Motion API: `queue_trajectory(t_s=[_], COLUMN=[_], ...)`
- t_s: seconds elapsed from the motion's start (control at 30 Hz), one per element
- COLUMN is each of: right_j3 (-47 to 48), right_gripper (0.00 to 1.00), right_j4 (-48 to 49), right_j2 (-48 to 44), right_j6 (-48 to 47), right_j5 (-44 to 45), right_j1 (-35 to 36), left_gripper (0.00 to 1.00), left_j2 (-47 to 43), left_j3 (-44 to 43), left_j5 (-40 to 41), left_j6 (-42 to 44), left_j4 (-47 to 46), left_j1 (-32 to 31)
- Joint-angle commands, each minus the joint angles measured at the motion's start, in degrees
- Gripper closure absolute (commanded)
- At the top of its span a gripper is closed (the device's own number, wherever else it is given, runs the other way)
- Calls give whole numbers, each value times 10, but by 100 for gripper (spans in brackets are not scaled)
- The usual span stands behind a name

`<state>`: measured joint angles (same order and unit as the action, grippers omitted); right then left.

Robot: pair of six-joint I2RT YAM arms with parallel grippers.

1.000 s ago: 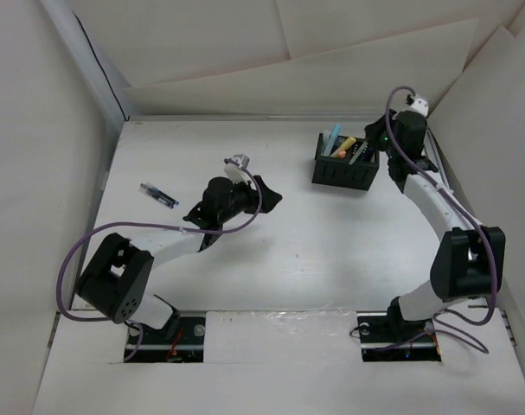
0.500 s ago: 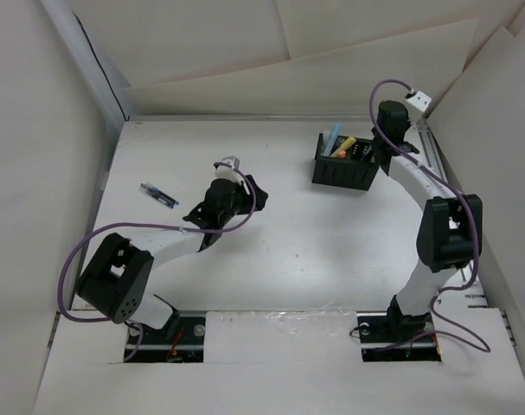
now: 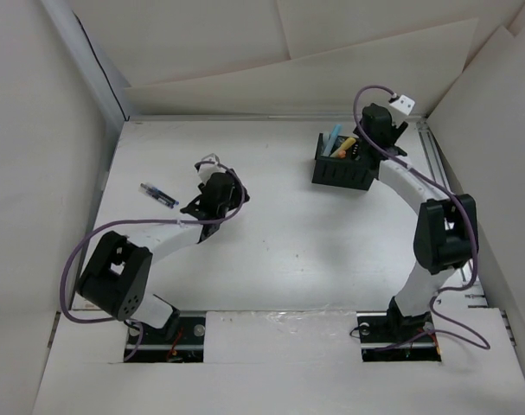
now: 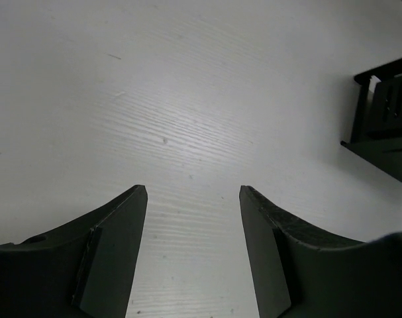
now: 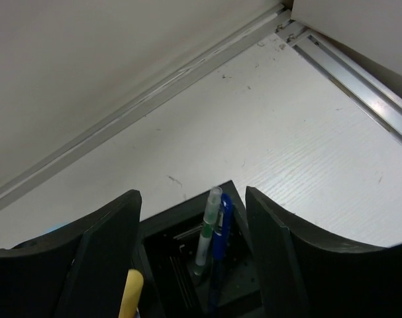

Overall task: Sort the stationery into containers
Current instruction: Place the pen in the storage box, then pick up the pen from the center of the board.

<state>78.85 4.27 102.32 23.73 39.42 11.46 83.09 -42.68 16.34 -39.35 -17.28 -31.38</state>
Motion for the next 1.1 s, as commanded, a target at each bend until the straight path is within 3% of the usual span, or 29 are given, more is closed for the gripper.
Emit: queue_trajectory(t_s=[0.0,0.13,0.17,0.2,0.33,0.43,0.6,0.73,0.9,1.07], right_j3=[-14,-54,-66,-83,-89,-84,-84,-89,-89,-89], right_gripper=[29,29,33,50,99,100,99,99,98,96], right_j4=[-21,-37,-37,-37,-49,-60,-60,-60,-60,-60], right_j2=[-75,-154,-170,-196,-226,-232,-237,-230,-224,-224], right_j6=[25,39,39,39,-11,-30,-35,-30,-30,-30], right_j5=[-15,-76,-86,-99,-182,-255,-316,-362,-372,-394], right_j1=[-5,-5,-5,-5,-13,-23,-40,-64,-75,-80], left_gripper=[45,48,48,50,54,56,57,57,66,72], left_j2=[5,33,44,44,65,65,39,32,77,105], left_j3=[-48,-98,-108,-129,-156,-156,-123,-123,-151,-194], left_j5=[58,126,138,145,165,165,100,118,61,85], left_j6=[-27,-70,-97,-108,-169,-183,-201,-196,-196,-177], left_j4=[44,126,144,161,221,240,224,229,244,257], left_j1=[4,4,4,16,51,95,177,211,290,295])
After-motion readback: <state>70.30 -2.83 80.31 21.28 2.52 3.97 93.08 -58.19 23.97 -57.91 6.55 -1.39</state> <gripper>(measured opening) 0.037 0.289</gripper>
